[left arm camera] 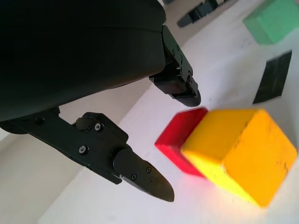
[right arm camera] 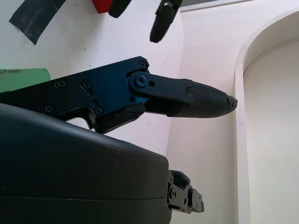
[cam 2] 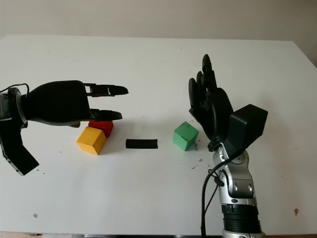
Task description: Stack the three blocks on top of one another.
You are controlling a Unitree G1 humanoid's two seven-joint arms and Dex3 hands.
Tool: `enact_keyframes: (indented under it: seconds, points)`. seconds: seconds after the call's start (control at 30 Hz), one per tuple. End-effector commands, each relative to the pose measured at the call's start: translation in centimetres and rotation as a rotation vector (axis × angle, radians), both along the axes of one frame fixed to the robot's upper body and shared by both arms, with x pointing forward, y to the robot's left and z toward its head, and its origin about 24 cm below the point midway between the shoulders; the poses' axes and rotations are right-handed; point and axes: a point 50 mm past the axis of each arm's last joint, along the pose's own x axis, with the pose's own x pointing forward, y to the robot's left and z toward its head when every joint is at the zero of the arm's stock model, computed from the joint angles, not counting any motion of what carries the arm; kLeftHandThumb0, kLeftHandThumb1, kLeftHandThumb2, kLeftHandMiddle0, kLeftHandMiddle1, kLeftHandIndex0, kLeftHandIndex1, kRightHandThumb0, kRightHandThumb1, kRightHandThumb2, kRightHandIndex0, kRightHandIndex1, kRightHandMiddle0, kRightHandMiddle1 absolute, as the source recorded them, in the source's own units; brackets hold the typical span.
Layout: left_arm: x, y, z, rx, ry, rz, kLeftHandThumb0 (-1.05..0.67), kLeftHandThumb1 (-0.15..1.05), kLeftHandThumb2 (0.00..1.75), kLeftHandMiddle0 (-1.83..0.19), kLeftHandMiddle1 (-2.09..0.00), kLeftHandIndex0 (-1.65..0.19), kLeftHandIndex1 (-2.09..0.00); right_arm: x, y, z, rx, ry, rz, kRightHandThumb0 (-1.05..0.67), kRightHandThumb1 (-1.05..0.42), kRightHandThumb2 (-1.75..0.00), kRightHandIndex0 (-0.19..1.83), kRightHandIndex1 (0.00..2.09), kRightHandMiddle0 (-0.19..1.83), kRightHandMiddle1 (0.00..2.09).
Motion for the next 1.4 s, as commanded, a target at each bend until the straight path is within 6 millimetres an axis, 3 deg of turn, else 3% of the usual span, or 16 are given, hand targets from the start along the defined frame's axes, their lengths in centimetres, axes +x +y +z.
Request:
enact_keyframes:
  seconds: [0.0, 0.33, 0.67, 0.7, 0.73, 0.77, 0.83, 1.13, 1.23, 1.37]
  points:
    - [0.3, -0.2, 0.2, 0.016, -0.016, -0.008, -0.37, 0.75, 0.06, -0.12, -0.04, -0.49, -0.06, 0.0, 0.0, 0.5, 0.002, -0.029, -0.002, -0.71, -1.05, -0.57, -0.19, 0.00, -0.19, 0.00]
    - [1.0, -0.6, -0.7, 0.054, 0.005, -0.015, -0.37, 0.81, 0.07, -0.07, -0.04, -0.48, -0.06, 0.0, 0.0, 0.5, -0.005, -0.028, 0.001, -0.72, -1.05, -0.58, -0.19, 0.00, -0.19, 0.00]
    - [1.8, -1.0, -1.1, -0.020, -0.010, -0.047, -0.42, 0.83, 0.06, -0.20, -0.10, -0.78, -0.23, -0.1, -0.1, 0.5, 0.002, -0.028, -0.001, -0.72, -1.05, -0.57, -0.19, 0.00, -0.19, 0.00]
    - [1.9, -1.0, -1.1, -0.039, -0.011, -0.057, -0.42, 0.84, 0.06, -0.23, -0.09, -0.79, -0.29, -0.1, -0.1, 0.5, 0.003, -0.027, -0.002, -0.72, -1.05, -0.56, -0.19, 0.00, -0.19, 0.00]
    - [1.9, -1.0, -1.2, -0.045, -0.015, -0.062, -0.42, 0.85, 0.06, -0.28, -0.07, -0.73, -0.62, -0.1, -0.1, 0.5, 0.003, -0.025, -0.003, -0.73, -1.05, -0.56, -0.19, 0.00, -0.19, 0.00]
    - [2.0, -1.0, -1.2, -0.046, -0.019, -0.066, -0.43, 0.85, 0.06, -0.29, -0.06, -0.67, -0.81, -0.1, -0.1, 0.5, 0.002, -0.023, -0.001, -0.73, -1.05, -0.56, -0.19, 0.00, -0.19, 0.00]
    - [2.0, -1.0, -1.1, -0.048, -0.025, -0.072, -0.43, 0.86, 0.05, -0.30, -0.06, -0.63, -1.02, -0.1, -0.1, 0.4, -0.002, -0.023, 0.003, -0.73, -1.05, -0.56, -0.19, 0.00, -0.19, 0.00]
    - [2.5, -0.9, 0.4, -0.027, -0.091, -0.061, -0.37, 0.84, 0.05, -0.22, -0.04, -0.54, -1.26, 0.0, 0.0, 0.3, -0.005, -0.021, 0.009, -0.73, -1.05, -0.57, -0.19, 0.00, -0.19, 0.00]
    - [2.5, -1.1, 1.5, -0.004, -0.107, -0.030, -0.39, 0.85, 0.06, -0.21, -0.03, -0.52, -1.27, 0.0, 0.0, 0.2, -0.009, -0.021, 0.008, -0.73, -1.05, -0.57, -0.19, 0.00, -0.19, 0.00]
    - [2.5, -1.5, 3.2, -0.033, -0.126, 0.024, -0.36, 0.82, 0.05, -0.30, -0.06, -0.62, -1.13, 0.0, 0.1, 0.2, -0.006, -0.020, 0.011, -0.73, -1.05, -0.57, -0.19, 0.00, -0.19, 0.00]
